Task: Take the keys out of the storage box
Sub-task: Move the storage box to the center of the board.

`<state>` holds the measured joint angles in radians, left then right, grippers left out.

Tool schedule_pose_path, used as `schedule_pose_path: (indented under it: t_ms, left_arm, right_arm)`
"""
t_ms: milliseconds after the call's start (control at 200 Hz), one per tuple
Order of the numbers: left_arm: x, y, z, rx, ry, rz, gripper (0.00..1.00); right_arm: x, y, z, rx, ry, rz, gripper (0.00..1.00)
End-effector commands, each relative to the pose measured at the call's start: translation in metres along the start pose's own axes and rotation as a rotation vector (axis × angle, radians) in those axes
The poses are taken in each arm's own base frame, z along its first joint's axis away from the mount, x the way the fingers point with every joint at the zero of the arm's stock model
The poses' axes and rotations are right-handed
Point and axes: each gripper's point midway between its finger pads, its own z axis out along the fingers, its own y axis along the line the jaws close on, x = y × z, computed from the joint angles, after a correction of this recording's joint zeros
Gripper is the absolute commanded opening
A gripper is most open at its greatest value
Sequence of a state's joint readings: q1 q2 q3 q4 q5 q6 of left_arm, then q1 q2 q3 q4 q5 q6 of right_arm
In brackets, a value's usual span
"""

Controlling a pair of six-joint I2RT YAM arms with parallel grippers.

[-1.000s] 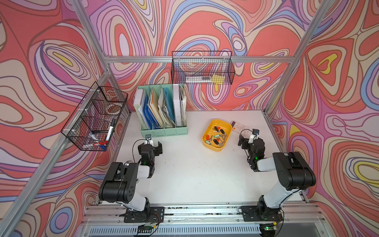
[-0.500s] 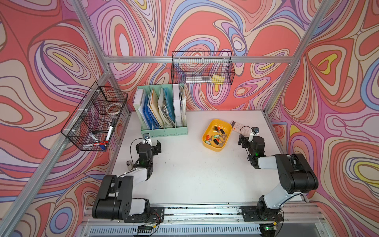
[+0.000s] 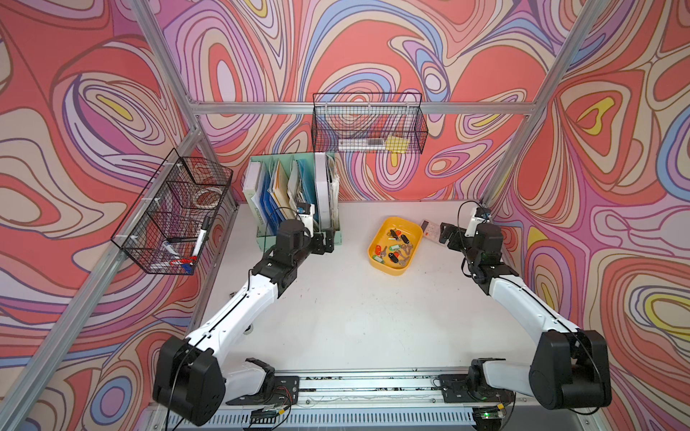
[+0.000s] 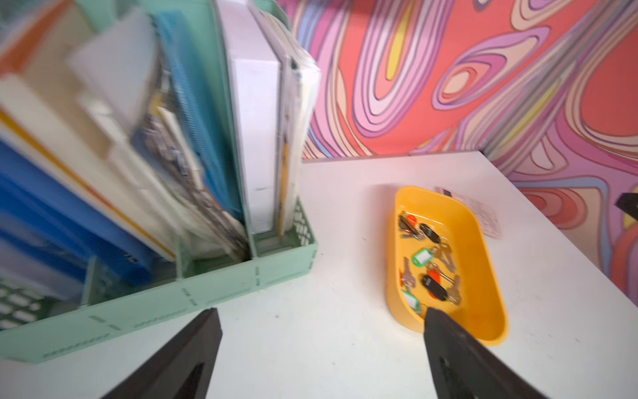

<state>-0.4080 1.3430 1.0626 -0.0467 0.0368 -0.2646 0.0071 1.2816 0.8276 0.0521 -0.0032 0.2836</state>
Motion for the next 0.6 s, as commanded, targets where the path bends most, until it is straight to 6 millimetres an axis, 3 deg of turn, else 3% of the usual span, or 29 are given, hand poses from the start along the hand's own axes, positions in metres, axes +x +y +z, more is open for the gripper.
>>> schedule_pose_path:
  t_ms: [0,175,340,436,596]
  left_arm:
    - [0.039,-0.034,0.027,0.099,0.269,-0.008,0.94]
    - [0.046,-0.072,0.081,0.169,0.417,0.086,0.89]
    - [0.062,-0.088,0.121,0.19,0.495,0.113,0.88]
    - [0.075,-0.098,0.141,0.208,0.554,0.111,0.81]
    - [0.094,-0.102,0.174,0.201,0.626,0.1,0.76]
  right_arm:
    - [0.037,0.011,-0.013,-0.061,0.204,0.072,0.98]
    - [0.042,0.032,-0.024,-0.173,0.271,0.094,0.98]
    - [0.043,0.033,-0.031,-0.177,0.279,0.092,0.98]
    - [0.043,0.033,-0.032,-0.18,0.27,0.097,0.98]
    - [0.045,0.034,-0.031,-0.19,0.283,0.097,0.98]
